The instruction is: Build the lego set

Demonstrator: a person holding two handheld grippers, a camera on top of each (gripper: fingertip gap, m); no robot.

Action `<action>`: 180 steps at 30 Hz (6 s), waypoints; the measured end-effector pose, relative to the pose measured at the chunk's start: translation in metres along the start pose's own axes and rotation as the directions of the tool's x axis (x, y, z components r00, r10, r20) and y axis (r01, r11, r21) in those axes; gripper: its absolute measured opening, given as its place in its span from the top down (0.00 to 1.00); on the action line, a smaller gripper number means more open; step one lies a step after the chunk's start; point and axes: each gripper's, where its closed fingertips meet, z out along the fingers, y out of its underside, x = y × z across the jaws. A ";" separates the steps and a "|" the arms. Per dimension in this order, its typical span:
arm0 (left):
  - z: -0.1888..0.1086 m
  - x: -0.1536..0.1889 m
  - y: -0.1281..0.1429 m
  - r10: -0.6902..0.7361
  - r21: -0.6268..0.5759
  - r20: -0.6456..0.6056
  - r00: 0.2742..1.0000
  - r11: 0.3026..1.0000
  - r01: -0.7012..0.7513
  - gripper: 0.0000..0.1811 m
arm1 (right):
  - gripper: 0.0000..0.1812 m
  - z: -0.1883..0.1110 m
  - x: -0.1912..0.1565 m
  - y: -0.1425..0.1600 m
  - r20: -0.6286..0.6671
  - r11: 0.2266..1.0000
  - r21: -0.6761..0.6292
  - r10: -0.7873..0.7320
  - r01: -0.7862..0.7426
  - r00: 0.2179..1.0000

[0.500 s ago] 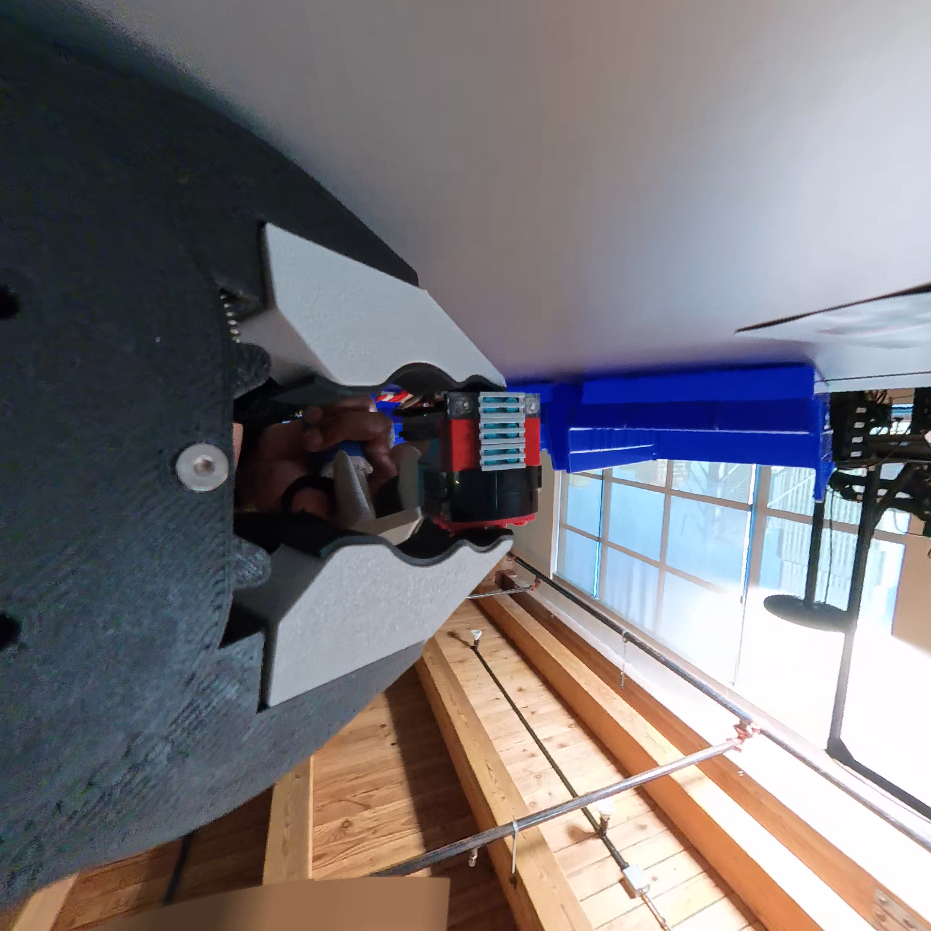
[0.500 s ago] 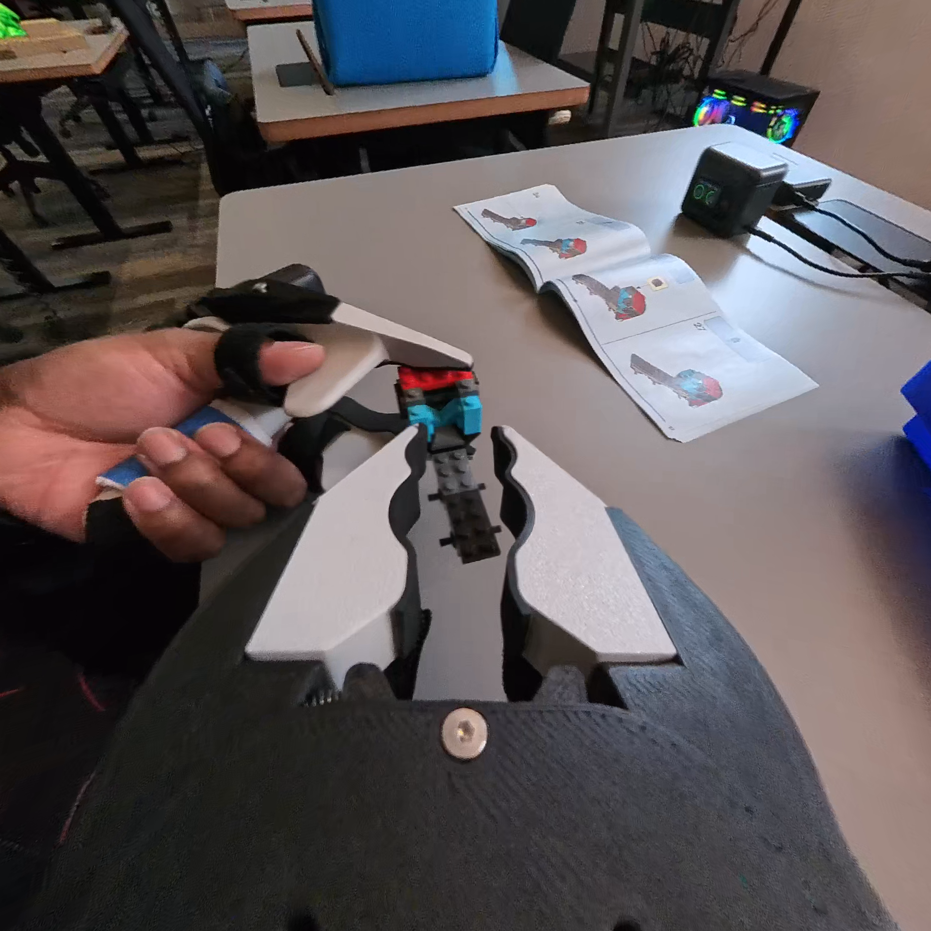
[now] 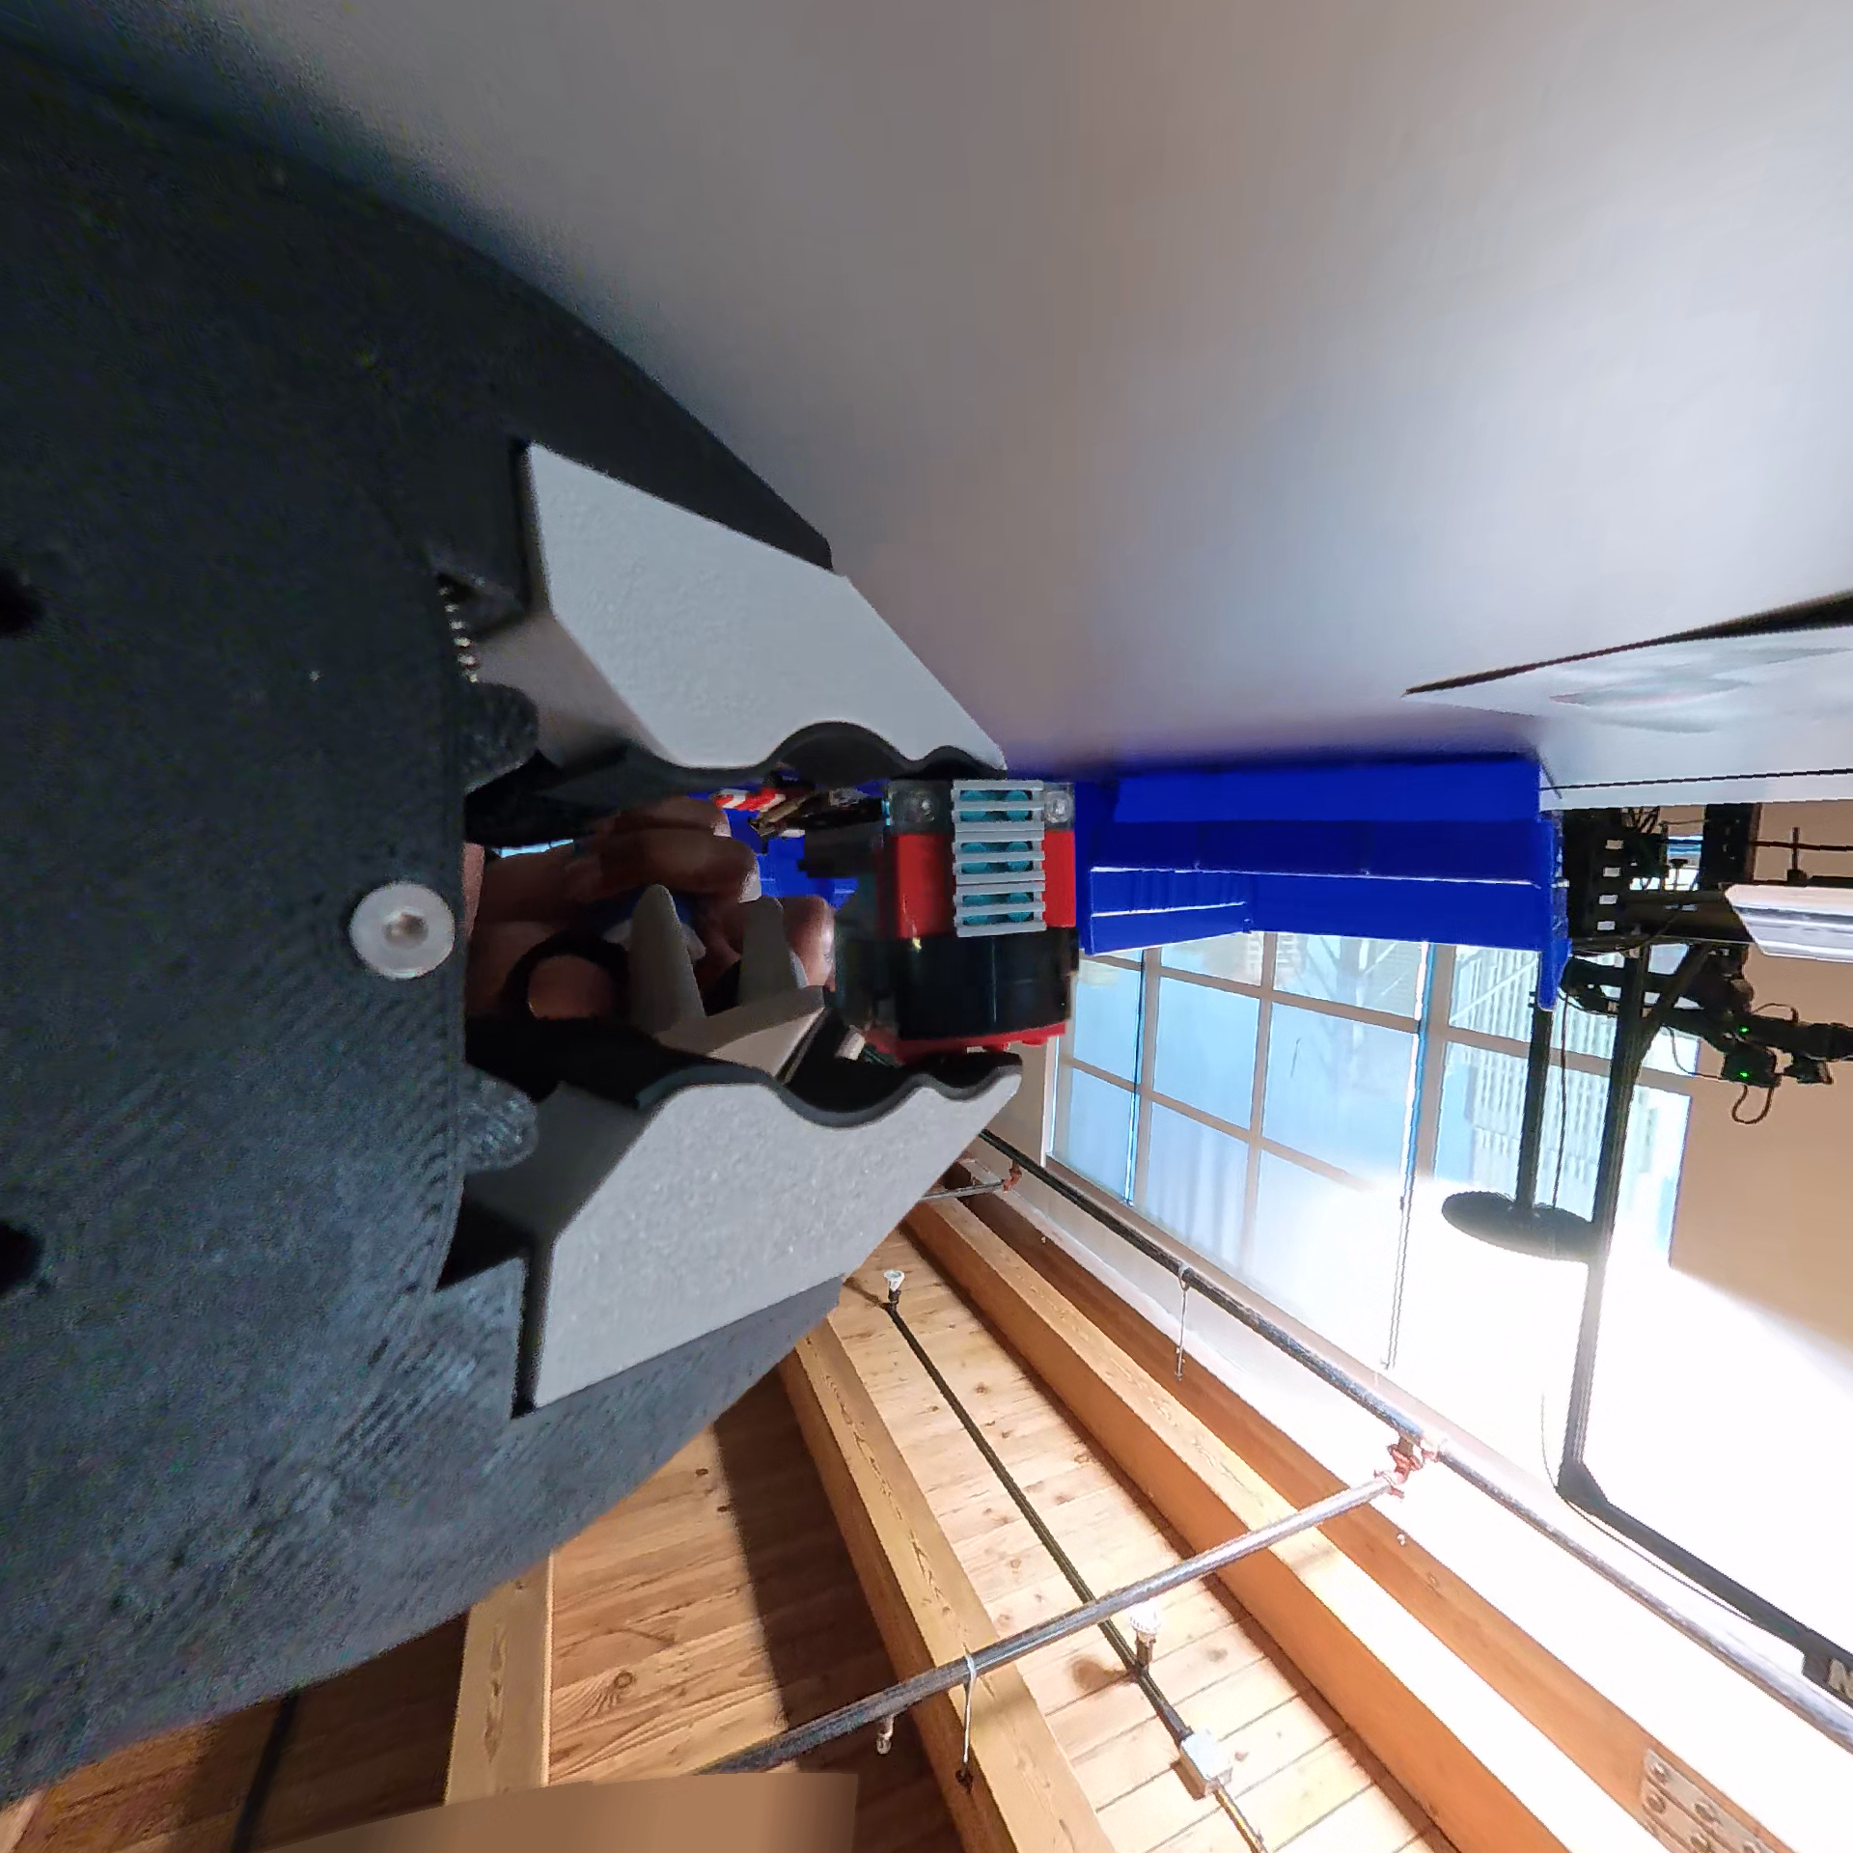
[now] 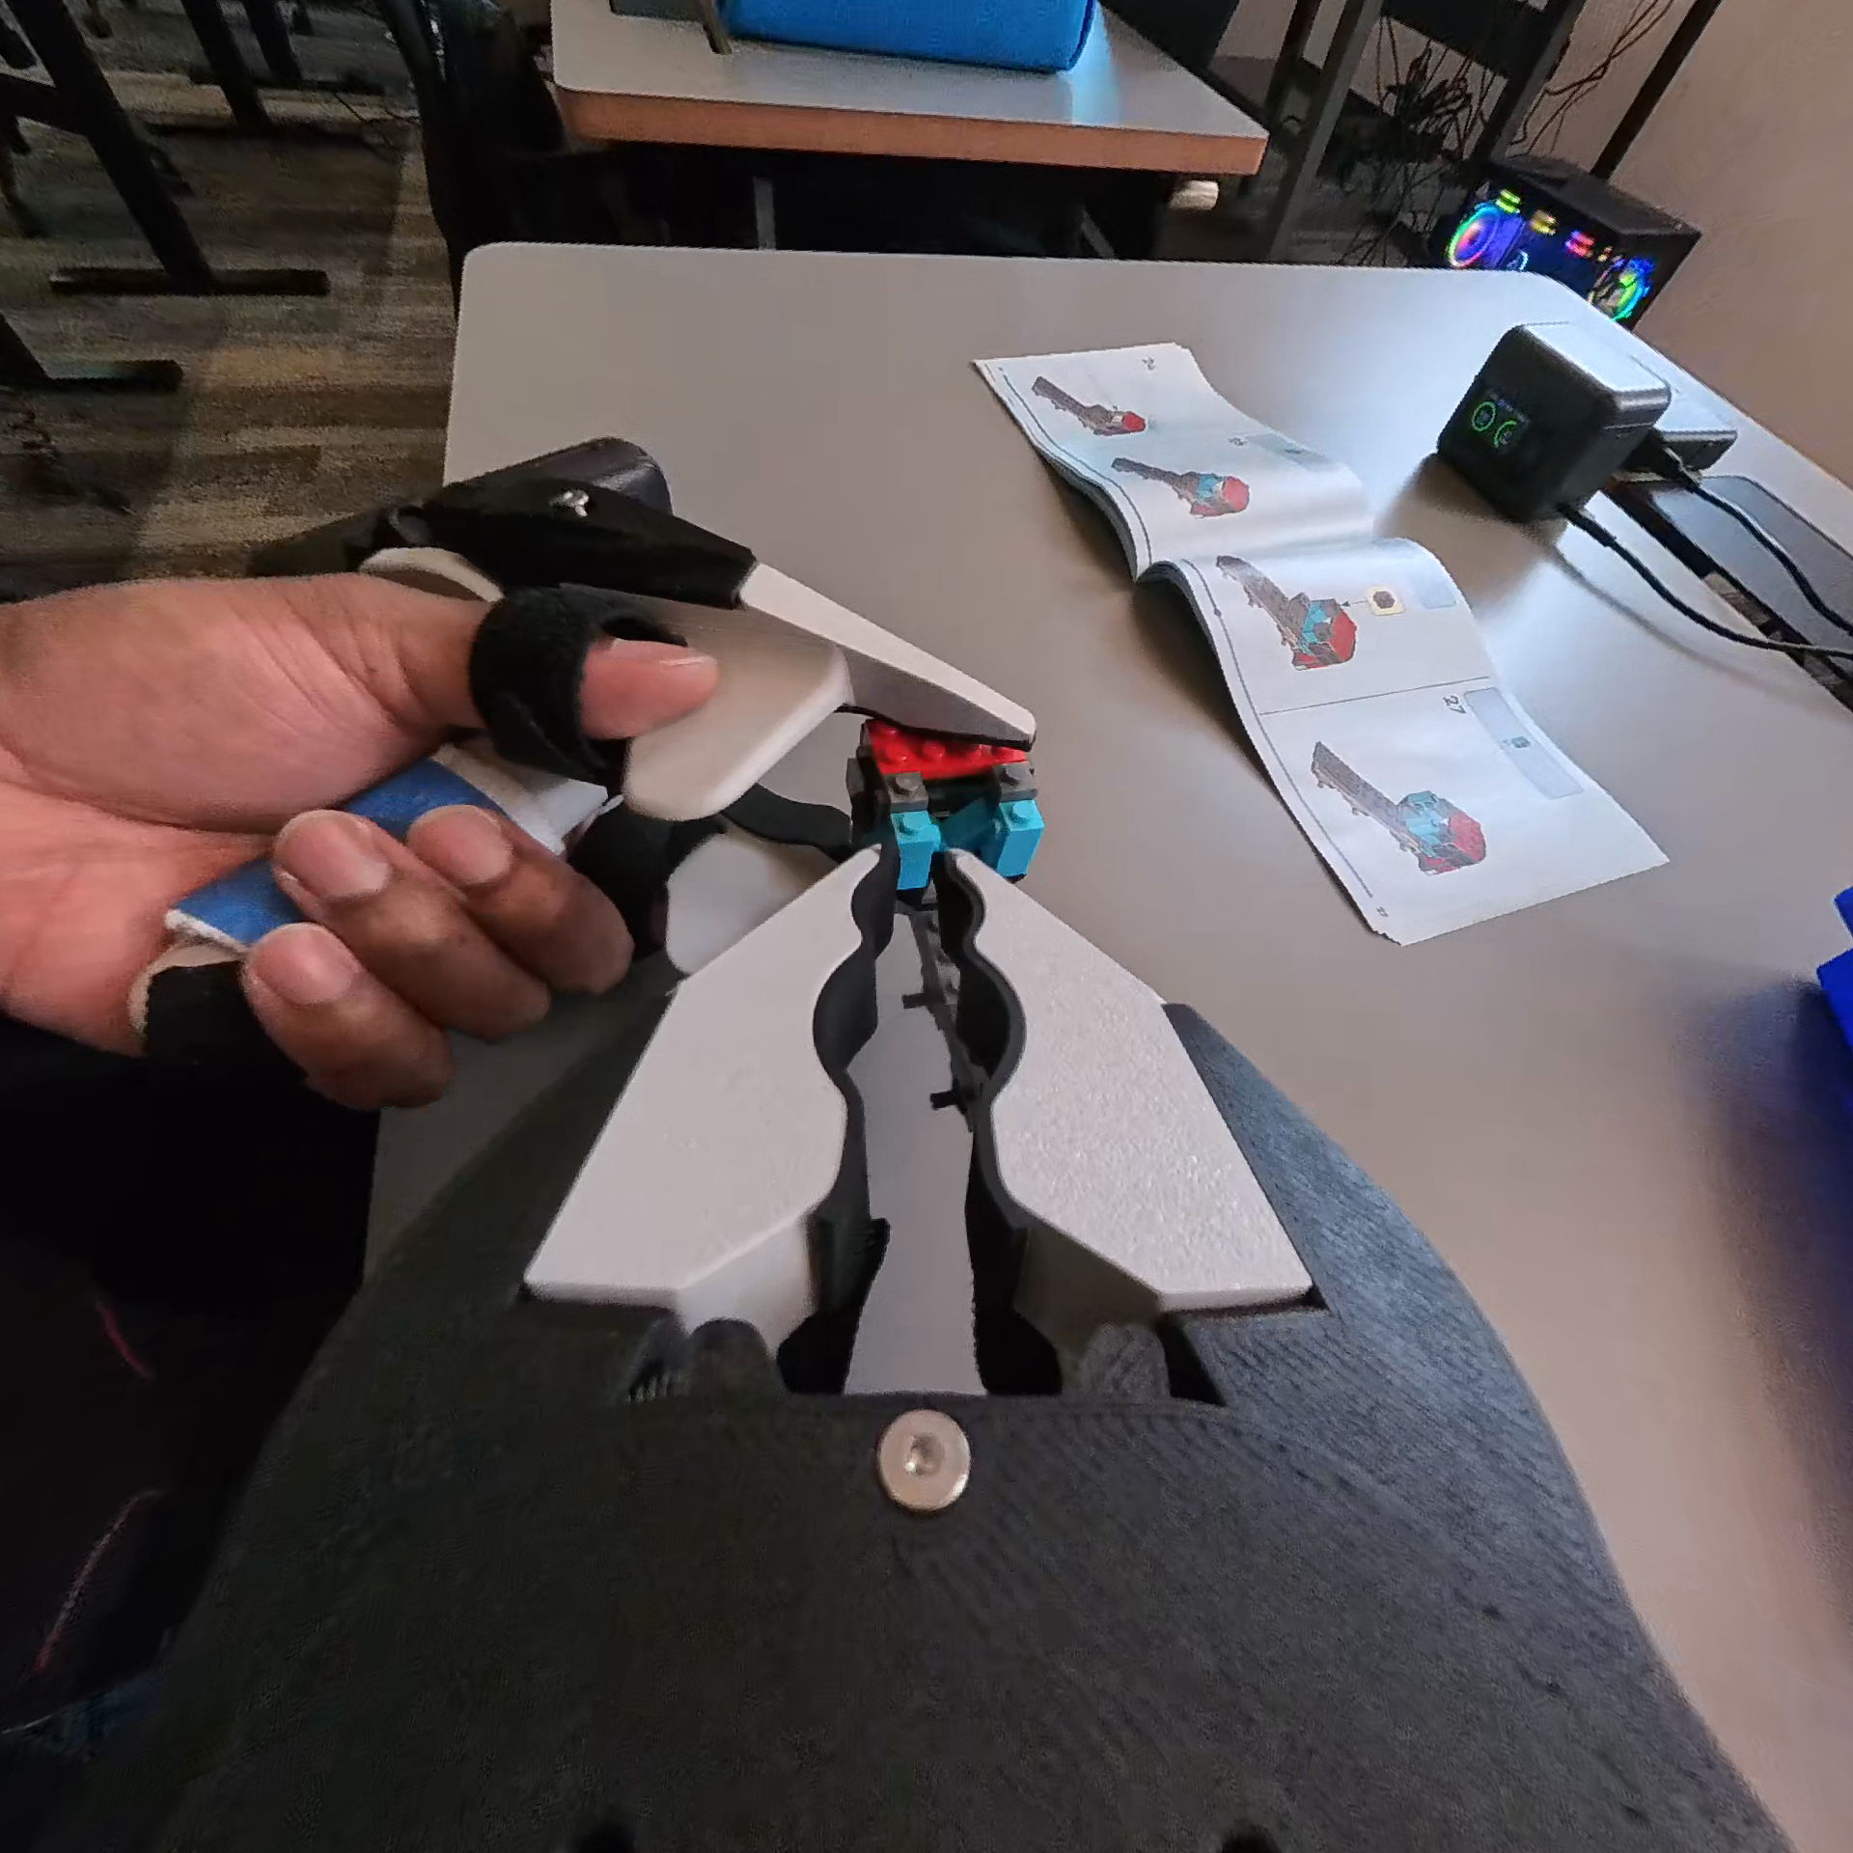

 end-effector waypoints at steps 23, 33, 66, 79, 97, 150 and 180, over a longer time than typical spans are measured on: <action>0.004 0.001 0.006 0.040 -0.026 -0.008 0.999 0.999 -0.041 0.70 | 0.97 -0.001 0.003 -0.001 -0.003 1.000 0.007 0.005 -0.005 1.000; 0.004 -0.001 0.005 0.012 -0.020 -0.013 1.000 1.000 -0.012 0.71 | 0.84 -0.007 0.010 0.000 -0.009 1.000 -0.010 0.010 -0.010 1.000; 0.041 -0.014 0.056 0.190 -0.334 0.038 0.981 0.928 -0.166 0.71 | 0.90 -0.028 0.032 0.070 -0.038 0.981 -0.192 0.003 -0.011 0.999; 0.069 0.006 0.028 0.482 -0.312 -0.045 0.875 0.825 -0.470 0.50 | 0.91 -0.084 0.108 0.124 -0.336 0.944 -0.247 0.129 -0.219 0.933; 0.039 0.071 -0.115 0.941 -0.261 -0.120 0.315 0.277 -0.925 0.46 | 0.81 -0.123 0.075 0.071 -0.192 0.960 -0.059 0.257 -0.272 0.947; 0.080 -0.065 -0.105 0.638 -0.594 -0.770 -0.028 -0.731 -0.336 0.57 | 0.82 0.046 0.010 -0.091 0.751 0.572 0.266 0.382 -0.776 0.539; 0.071 -0.062 -0.101 0.562 -0.497 -0.824 -0.073 -0.779 -0.381 0.85 | 0.82 0.046 0.005 -0.091 0.747 0.594 0.271 0.366 -0.758 0.555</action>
